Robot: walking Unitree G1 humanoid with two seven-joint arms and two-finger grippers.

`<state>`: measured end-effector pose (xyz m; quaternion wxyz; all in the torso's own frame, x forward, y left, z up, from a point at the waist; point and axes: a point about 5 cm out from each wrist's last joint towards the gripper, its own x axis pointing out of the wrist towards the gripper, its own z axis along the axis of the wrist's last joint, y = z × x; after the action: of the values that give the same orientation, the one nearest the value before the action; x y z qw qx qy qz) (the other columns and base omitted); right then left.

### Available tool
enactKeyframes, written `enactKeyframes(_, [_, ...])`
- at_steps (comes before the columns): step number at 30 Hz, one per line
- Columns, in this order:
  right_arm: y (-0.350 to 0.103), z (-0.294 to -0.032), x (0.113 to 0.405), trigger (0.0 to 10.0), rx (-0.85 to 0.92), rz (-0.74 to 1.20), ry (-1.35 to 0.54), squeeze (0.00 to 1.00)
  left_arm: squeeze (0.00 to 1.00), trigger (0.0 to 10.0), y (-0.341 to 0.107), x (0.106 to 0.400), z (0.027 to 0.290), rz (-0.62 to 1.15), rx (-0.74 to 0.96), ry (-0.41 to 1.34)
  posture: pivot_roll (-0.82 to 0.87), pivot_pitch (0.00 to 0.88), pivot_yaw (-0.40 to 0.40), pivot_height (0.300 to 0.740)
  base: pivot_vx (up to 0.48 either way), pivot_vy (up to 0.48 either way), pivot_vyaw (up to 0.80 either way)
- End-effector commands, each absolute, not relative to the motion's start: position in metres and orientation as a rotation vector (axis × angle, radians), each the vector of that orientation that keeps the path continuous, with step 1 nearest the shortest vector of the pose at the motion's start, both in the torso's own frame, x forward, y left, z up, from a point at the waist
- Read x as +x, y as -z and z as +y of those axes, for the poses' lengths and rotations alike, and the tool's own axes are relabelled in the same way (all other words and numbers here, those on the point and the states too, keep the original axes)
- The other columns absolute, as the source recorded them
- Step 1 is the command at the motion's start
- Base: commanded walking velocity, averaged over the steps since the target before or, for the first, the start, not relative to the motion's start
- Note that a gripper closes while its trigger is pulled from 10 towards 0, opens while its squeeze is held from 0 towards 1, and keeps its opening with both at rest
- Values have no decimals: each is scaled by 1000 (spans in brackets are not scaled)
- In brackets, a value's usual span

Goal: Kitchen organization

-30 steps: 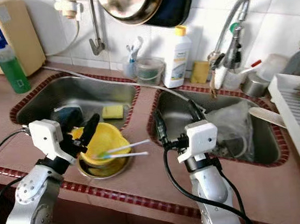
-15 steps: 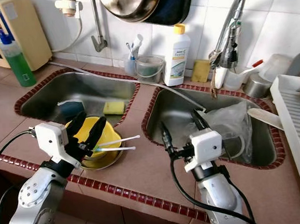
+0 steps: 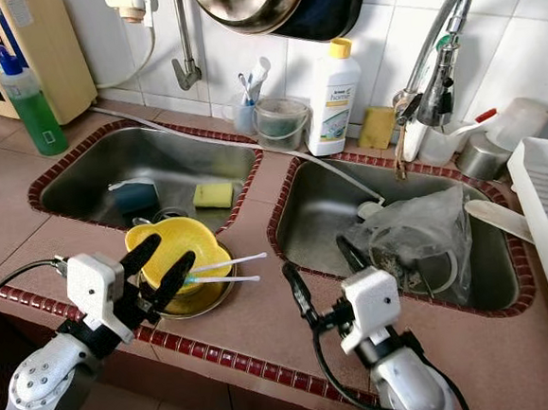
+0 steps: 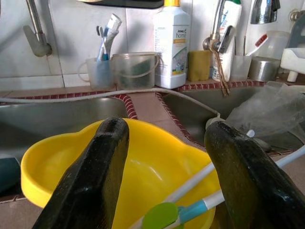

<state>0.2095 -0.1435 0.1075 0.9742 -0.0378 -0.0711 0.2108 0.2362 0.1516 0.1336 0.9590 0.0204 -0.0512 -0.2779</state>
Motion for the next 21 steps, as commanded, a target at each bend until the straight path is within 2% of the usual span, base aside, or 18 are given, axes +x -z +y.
enactKeyframes(1, [-104,-149,207,10000,-103,-125,-439,0,0,10000,-141,237,150,-134,49,568,69,26,-35,740,0,0,0])
enactKeyframes(7, [-91,-151,200,10000,-176,-71,-511,0,0,10000,-148,235,143,-156,50,611,75,28,-40,740,0,0,0])
enactKeyframes(15, [-84,-159,202,10000,-268,-41,-574,0,0,10000,-141,221,142,-120,154,763,83,30,-49,740,0,0,0])
enactKeyframes(21, [-86,-169,210,10000,-351,-44,-647,0,0,10000,-139,220,155,-97,247,828,88,33,-50,740,0,0,0])
